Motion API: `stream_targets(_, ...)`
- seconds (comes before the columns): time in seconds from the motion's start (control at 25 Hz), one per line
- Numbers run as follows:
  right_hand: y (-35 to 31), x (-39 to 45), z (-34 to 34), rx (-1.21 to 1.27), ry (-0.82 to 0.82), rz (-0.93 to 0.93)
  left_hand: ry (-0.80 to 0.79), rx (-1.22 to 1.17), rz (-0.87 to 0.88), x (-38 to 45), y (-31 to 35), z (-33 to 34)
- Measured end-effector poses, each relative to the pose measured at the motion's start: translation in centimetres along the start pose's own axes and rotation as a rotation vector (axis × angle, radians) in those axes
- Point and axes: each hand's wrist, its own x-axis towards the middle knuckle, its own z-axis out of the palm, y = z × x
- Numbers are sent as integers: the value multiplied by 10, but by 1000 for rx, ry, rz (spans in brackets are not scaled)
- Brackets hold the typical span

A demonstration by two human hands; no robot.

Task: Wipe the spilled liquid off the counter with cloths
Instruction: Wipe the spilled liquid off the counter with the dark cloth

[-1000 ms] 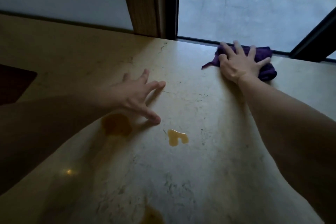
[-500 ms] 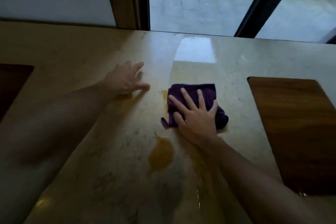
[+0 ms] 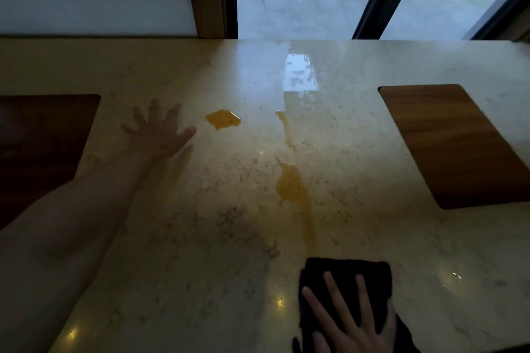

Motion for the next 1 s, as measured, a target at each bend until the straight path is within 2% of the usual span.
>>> stream_targets(0.16, -18, 66, -13, 116, -6, -22, 56, 41, 50, -1, -15, 26)
stream_targets(0.32, -21, 249, -21, 170, 91, 20, 116, 20, 35, -1, -12, 34)
stream_targets(0.52, 8, 508, -51, 226, -31, 167, 160, 63, 28, 3, -13, 39)
stream_targets(0.68, 18, 638, -69, 244, -60, 226, 196, 77, 50, 4, -12, 43)
stream_targets(0.84, -16, 684, -76, 204, -53, 83, 159, 101, 27, 7, -15, 42)
stream_targets(1.0, -50, 650, -71, 194, -45, -30, 144, 100, 28, 4, -15, 39)
